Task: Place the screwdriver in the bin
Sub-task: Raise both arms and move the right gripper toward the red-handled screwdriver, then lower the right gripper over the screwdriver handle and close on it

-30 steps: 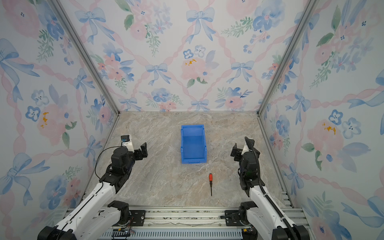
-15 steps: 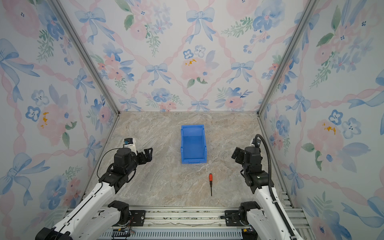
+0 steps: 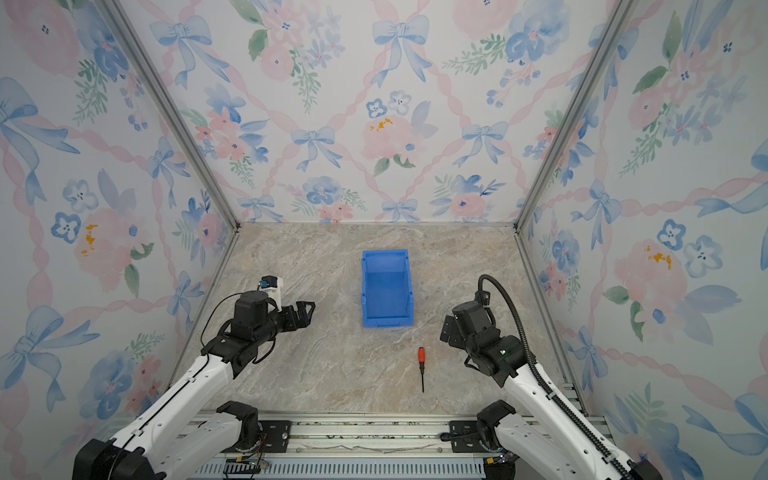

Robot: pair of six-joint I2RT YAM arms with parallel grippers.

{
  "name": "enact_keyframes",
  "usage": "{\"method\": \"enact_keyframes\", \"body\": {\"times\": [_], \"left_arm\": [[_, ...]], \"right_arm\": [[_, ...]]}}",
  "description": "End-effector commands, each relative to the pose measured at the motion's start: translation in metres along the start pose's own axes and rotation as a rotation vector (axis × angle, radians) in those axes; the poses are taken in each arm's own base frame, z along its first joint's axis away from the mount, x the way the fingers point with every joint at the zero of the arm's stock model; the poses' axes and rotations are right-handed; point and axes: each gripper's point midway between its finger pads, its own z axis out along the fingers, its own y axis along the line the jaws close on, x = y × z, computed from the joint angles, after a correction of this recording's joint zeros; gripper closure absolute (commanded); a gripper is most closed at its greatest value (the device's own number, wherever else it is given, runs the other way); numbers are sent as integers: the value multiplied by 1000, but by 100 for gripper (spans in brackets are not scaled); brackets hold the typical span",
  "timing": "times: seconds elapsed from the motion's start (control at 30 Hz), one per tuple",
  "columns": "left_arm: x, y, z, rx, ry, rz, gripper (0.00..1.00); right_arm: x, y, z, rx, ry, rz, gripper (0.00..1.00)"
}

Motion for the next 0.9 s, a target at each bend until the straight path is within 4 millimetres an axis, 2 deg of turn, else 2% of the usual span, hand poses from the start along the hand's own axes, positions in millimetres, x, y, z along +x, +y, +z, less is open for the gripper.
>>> {"method": "enact_keyframes", "body": {"times": [0.0, 0.13, 0.43, 0.6, 0.87], "left_arm": [[15, 1, -1, -14, 30, 47, 2], [25, 6, 1, -38, 41, 18, 2], [37, -3, 7, -4, 92, 20, 3], [36, -5, 5, 9, 84, 14, 2], [40, -3, 3, 15, 72, -4, 3]], "right_arm": [[9, -15, -12, 101, 4, 42, 3], [18, -7, -13, 110, 14, 19, 3], [42, 30, -9, 51, 51, -49, 3], [64, 41, 9, 54, 109, -60, 3], [81, 75, 42, -4, 156, -90, 1]]}}
